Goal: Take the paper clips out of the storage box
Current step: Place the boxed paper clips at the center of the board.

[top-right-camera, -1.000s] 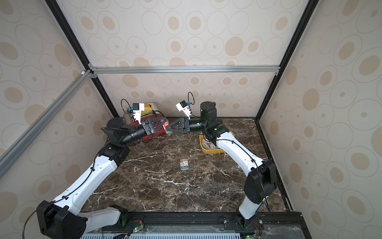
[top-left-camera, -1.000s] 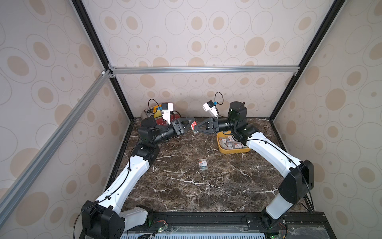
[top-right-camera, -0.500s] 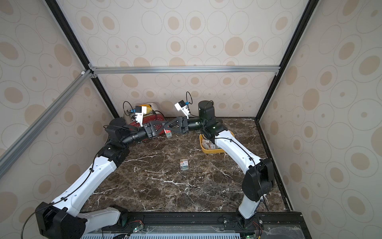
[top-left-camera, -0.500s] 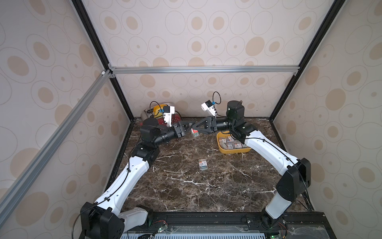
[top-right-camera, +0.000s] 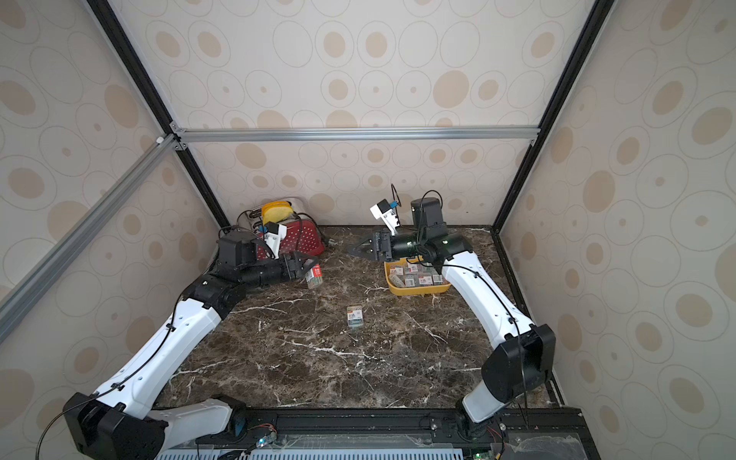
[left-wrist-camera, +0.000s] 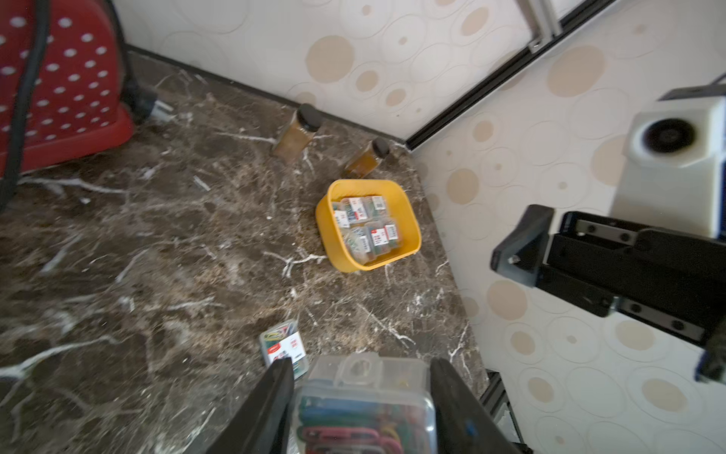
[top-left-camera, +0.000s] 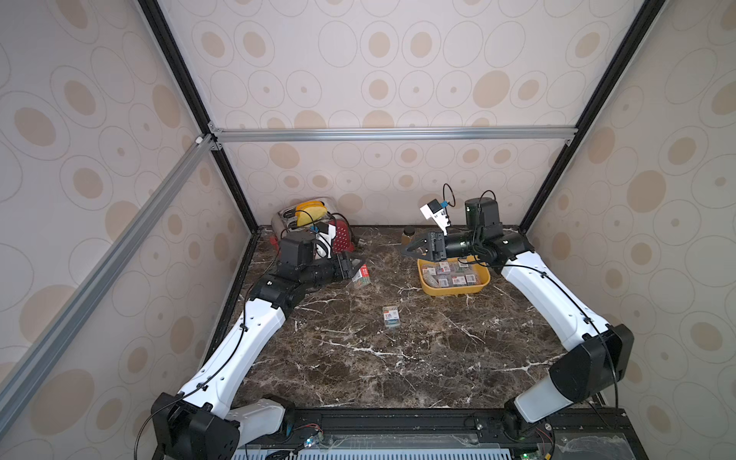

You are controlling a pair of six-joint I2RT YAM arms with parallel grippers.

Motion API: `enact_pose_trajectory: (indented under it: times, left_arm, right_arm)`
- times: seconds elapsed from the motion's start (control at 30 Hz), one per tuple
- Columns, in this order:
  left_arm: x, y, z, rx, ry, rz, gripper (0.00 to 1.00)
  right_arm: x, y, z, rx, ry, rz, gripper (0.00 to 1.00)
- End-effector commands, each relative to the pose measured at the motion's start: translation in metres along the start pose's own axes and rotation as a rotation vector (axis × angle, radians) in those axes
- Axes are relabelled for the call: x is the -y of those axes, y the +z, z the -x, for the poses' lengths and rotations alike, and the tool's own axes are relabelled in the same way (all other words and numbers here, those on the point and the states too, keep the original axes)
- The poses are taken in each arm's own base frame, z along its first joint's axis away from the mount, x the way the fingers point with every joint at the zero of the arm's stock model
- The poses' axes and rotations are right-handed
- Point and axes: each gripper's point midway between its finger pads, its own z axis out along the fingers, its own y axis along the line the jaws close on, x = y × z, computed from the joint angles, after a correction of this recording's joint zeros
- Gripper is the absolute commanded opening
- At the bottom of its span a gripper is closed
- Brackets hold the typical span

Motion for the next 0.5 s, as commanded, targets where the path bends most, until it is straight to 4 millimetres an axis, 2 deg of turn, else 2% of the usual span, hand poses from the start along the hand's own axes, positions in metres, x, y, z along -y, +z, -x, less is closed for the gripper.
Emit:
enact_pose_trajectory:
  times: [0.0, 0.23, 0.33, 0.47]
  left_arm:
    - [-0.033, 0.005, -0.016, -0.052, 0.016, 0.154, 0.0]
    - [-0.078, 0.04, -0.051, -0.182, 0.005, 0.319, 0.0]
    - [-0.093, 0.059, -0.065, -0.241, 0.013, 0.385, 0.0]
    - [-0.105, 0.081, -0.075, -0.311, 0.042, 0.454, 0.0]
  right_arm:
    - [0.032, -0.008, -0.036, -0.119, -0.002, -0.193, 1.0]
    - [0.09, -0.019, -0.072, -0.226, 0.061, -0.454, 1.0]
    - [0.109, -0.023, -0.083, -0.247, 0.072, -0.527, 1.0]
    - [0.123, -0.024, -0.092, -0.269, 0.087, -0.573, 1.0]
